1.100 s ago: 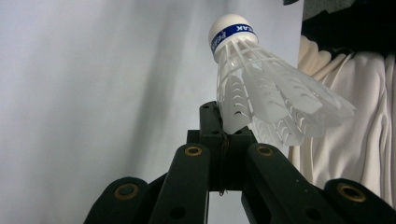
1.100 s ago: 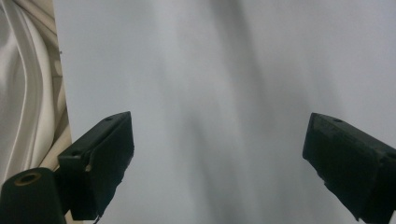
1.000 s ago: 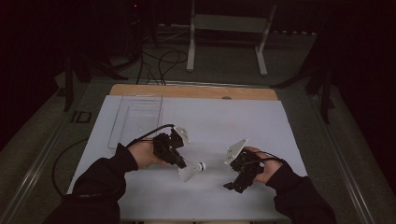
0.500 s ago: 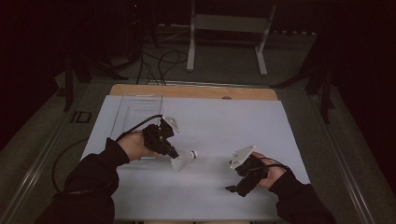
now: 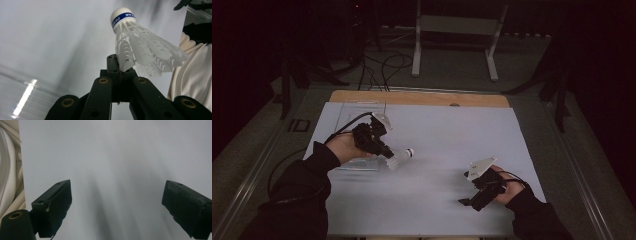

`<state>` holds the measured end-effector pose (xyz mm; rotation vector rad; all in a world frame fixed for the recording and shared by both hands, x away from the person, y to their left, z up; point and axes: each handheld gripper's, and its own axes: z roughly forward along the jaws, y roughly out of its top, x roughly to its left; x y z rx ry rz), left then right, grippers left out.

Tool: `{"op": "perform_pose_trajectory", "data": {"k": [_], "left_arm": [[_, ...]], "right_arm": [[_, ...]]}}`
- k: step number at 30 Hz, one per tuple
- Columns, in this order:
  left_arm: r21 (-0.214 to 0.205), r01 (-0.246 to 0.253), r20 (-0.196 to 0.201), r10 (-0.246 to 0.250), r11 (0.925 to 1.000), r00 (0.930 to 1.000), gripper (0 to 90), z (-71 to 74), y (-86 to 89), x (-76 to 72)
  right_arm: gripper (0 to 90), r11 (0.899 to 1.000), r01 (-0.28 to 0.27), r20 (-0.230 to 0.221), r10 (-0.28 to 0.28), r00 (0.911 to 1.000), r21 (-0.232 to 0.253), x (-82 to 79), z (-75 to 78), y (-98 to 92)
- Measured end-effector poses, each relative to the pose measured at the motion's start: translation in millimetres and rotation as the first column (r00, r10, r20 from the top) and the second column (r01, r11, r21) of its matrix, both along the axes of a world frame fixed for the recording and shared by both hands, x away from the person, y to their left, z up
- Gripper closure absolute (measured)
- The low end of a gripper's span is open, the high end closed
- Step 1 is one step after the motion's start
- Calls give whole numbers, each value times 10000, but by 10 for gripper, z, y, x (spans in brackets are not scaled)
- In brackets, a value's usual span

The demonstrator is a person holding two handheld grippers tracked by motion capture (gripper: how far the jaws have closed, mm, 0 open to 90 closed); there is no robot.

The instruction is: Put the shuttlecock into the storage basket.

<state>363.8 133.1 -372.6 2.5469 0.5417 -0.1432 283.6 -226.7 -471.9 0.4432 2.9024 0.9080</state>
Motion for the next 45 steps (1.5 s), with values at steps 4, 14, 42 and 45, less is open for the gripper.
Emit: {"op": "perform_pose_trajectory", "data": {"k": [4,14,42,45], "left_arm": [[50,-290,222,289,9996,9993,900,56,96,46],[-219,-1280,474,1290,9915,9905,900,187,399,177],[-19,-3309,774,3300,9437,9408,900,168,837,251],[-109,-3651,872,3646,9309,9271,900,137,841,254]], "right_arm": [[95,9996,158,17,-158,9999,255,-16,0,-49],[95,9972,306,180,-319,9993,676,-42,-10,-133],[95,9671,1740,553,-1871,9808,1855,-181,-290,-380],[95,9650,1779,580,-1922,9796,1926,-192,-318,-390]]}}
